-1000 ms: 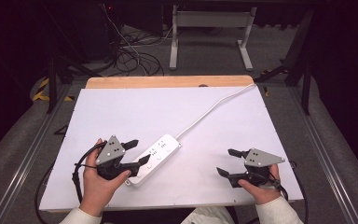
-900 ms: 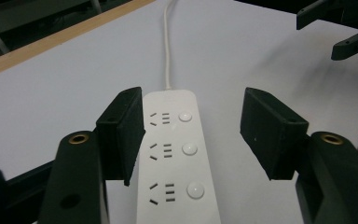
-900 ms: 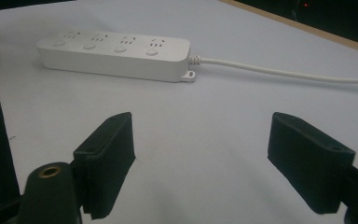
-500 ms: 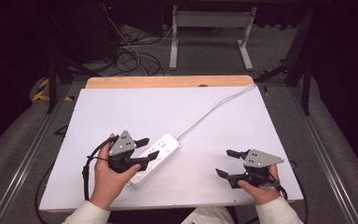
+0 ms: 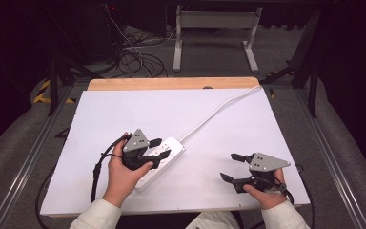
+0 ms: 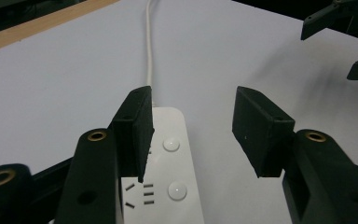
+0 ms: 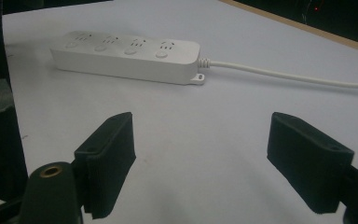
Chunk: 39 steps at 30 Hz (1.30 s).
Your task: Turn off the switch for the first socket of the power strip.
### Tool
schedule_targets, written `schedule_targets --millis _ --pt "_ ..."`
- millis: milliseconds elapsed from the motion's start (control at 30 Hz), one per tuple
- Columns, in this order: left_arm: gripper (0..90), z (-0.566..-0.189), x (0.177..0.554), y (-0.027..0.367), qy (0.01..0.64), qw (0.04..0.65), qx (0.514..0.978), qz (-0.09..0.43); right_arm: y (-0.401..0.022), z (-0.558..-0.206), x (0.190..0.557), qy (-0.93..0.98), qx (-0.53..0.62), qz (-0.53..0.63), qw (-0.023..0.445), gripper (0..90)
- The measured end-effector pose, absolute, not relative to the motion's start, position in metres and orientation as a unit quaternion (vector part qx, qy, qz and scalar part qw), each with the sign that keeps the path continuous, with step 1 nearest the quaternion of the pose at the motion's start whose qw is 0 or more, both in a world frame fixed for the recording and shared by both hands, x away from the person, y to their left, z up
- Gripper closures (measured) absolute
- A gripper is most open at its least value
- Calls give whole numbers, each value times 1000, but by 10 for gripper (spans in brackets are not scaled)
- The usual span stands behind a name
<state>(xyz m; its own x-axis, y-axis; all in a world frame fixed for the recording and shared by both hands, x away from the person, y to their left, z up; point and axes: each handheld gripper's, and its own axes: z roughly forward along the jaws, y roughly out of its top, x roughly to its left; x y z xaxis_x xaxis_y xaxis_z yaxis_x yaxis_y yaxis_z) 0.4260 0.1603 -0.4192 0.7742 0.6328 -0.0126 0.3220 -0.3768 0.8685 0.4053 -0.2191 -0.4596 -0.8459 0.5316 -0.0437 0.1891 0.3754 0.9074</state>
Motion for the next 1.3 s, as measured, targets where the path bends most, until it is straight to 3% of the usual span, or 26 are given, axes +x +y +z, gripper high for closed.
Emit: schedule_targets --millis 433,500,600,700,767,1300 --pt "539 -431 445 141 292 476 814 159 -219 -460 405 812 220 514 166 236" --pt "612 -433 447 140 290 477 814 159 -219 -460 406 812 220 514 165 237" --pt "646 -436 449 139 285 470 817 176 -219 -460 406 812 220 515 164 236" --pt "839 -438 452 139 285 461 824 167 -219 -461 406 813 220 514 163 236" --pt "898 -440 454 139 281 456 829 163 -219 -461 406 813 220 514 163 236" --pt "900 -449 462 132 304 392 858 129 -219 -462 406 814 221 512 163 235"
